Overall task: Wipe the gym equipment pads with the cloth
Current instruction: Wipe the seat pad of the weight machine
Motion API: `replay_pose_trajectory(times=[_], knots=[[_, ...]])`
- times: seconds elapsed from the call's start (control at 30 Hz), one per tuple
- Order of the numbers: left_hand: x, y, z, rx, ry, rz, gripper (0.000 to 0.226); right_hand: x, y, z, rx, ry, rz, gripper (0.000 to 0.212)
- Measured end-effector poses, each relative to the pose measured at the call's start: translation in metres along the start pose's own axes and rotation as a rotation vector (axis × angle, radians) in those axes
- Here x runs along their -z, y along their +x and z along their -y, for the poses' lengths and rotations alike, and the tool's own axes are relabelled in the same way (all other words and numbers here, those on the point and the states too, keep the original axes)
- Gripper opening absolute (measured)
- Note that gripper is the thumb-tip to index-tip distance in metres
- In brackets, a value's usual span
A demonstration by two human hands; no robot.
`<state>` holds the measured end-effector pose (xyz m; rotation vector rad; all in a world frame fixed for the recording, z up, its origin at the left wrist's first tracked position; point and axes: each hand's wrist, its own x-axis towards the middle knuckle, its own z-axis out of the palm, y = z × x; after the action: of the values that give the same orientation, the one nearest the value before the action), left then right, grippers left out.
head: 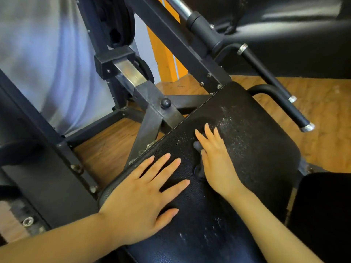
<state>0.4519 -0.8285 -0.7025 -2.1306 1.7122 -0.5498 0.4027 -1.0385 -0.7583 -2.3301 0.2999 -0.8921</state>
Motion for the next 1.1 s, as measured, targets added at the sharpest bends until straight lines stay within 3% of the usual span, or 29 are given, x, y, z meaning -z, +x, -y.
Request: replay_pose_trajectory(times=[0.2, 0.33, 0.43, 0.7, 0.93, 1.1], knots=[[0.001, 0.001, 0.000, -0.004, 0.004, 0.026, 0.058, -0.009, 0.115, 0.000, -0.062, -0.068, -0.020, 0.056], [0.001, 0.000, 0.001, -0.005, 0.015, 0.026, 0.058, 0.000, 0.038, -0.006, 0.002, 0.026, 0.044, 0.066], [0.001, 0.000, 0.000, 0.001, 0.010, 0.015, 0.058, 0.007, -0.037, -0.003, 0.007, 0.099, 0.064, 0.060], [0.001, 0.002, 0.001, -0.004, 0.013, 0.014, 0.057, 0.002, 0.089, -0.026, -0.132, -0.053, -0.004, 0.062], [0.001, 0.000, 0.000, 0.002, 0.010, 0.015, 0.057, 0.005, -0.036, -0.012, -0.063, 0.112, 0.028, 0.058], [-0.001, 0.000, -0.001, 0.004, 0.000, 0.006, 0.057, 0.010, 0.040, -0.020, -0.134, 0.021, 0.012, 0.058]])
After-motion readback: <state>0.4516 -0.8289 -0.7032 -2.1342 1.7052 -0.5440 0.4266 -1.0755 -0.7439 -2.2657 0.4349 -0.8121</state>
